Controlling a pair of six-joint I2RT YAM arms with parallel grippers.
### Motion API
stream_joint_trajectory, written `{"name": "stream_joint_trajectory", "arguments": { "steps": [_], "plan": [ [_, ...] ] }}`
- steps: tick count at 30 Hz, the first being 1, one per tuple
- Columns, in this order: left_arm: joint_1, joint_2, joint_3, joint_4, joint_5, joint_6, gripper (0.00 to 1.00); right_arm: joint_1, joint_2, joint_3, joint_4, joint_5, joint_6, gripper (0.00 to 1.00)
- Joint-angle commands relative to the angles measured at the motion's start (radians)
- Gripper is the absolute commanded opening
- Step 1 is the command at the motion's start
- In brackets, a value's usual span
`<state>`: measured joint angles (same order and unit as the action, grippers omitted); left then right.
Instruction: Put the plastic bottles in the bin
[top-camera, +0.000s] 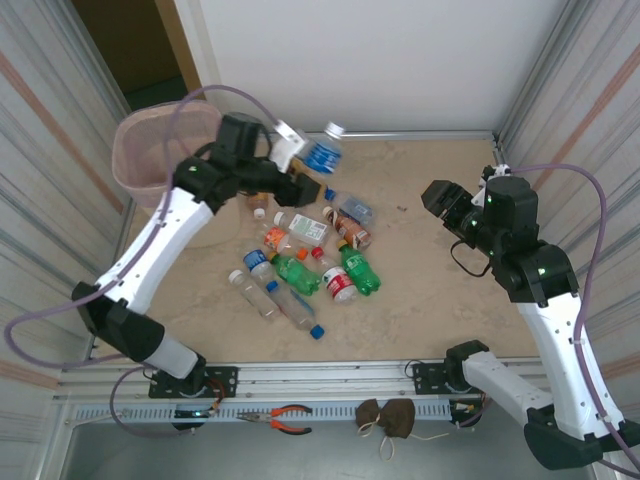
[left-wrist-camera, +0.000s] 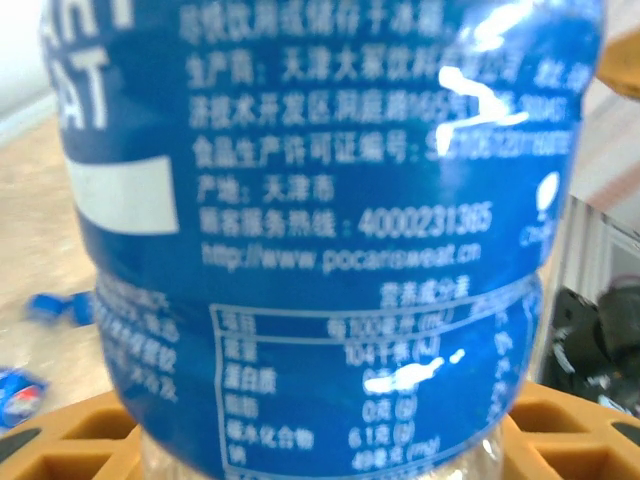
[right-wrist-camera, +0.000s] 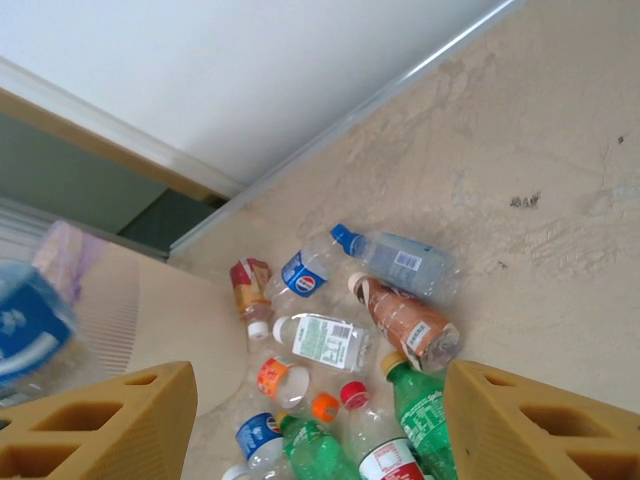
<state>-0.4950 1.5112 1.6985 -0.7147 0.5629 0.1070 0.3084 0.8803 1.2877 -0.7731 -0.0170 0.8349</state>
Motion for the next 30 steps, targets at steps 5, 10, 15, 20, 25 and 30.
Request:
{"name": "stream_joint_trajectory", "arguments": {
  "steps": [5,10,15,20,25,30],
  "plan": [
    [0.261,-0.090,0.083,-0.103,-0.015,-0.076,0.53,-0.010,0.008,0.006,-0.001,-0.010,-0.022,0.64],
    [0.445,-0.070,0.140,-0.173,-0.001,-0.088,0.53,-0.009,0.016,0.003,0.008,-0.023,-0.022,0.64],
    [0.571,-0.019,0.175,-0.221,0.009,-0.082,0.53,-0.011,0.020,-0.004,0.012,-0.029,-0.022,0.64],
    [0.638,0.057,0.200,-0.275,-0.005,-0.049,0.53,-0.011,0.020,-0.015,0.019,-0.036,-0.019,0.64],
    [0.682,0.118,0.185,-0.295,-0.010,-0.022,0.53,-0.011,0.020,-0.024,0.018,-0.037,-0.016,0.64],
    [0.693,0.170,0.134,-0.286,0.002,-0.009,0.54,-0.011,0.024,-0.037,0.028,-0.043,-0.009,0.63]
  ]
}}
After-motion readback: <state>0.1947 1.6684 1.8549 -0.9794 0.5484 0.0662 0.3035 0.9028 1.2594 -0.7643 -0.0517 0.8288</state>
